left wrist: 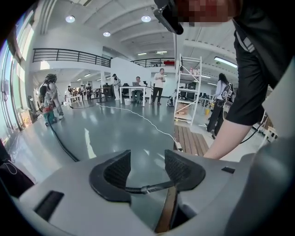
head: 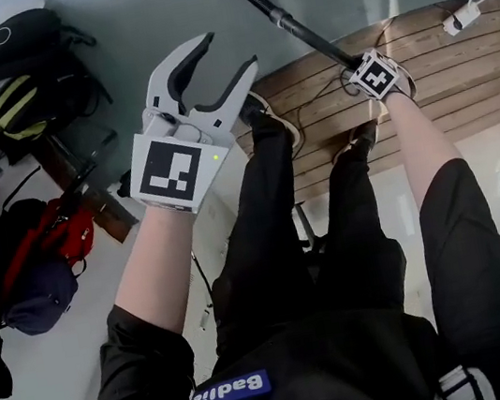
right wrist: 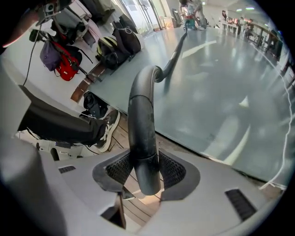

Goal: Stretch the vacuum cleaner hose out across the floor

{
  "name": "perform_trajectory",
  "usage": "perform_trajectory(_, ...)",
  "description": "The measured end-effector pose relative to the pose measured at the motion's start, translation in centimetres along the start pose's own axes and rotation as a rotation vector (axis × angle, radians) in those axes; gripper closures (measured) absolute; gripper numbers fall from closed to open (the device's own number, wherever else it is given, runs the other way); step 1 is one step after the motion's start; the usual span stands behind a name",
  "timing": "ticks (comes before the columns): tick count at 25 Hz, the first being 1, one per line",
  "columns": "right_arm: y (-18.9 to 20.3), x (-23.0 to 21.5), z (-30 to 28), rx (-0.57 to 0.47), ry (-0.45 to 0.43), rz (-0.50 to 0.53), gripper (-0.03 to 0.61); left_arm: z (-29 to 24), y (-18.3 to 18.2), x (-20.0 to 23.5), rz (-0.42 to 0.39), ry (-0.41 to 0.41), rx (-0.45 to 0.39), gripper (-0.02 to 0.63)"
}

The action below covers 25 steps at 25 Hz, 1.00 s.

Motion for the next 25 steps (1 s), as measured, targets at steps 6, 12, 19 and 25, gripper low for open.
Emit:
perform_trajectory(6,1.4,-1.0,-3.1,-0.001,0.03,-0.132,0.408,-1.0,0.3,0.6,0.056,0.018,-0.025,0.377)
perform_trajectory(12,2.1,-2.4,-1.8,-0.034,0.074,-0.222,0.394,-1.0,-1.1,-0.4,0.036,0.029,-0.023,0.378)
perform_trajectory(19,4.4,-2.4,1.3,-0.036,0.068,-0.314,0.383,0.6,-3.5,-2.2,0.021,0.009,-0.058,0.379)
perform_trajectory(25,4.3,2.3,11.3,-0.198,-0.007,-0.375,0.383,2.5,-7.3,-6.4,0.035,-0.008,-0.156,0.379)
Point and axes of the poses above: the fingertips, and each gripper's own axes: z backward along the fingers, x to its left, y out of its underside, the point moved 3 cm from there along z, backward along the fingers, and after that the axes turned 13 degrees about y, right-handed, at the moved point
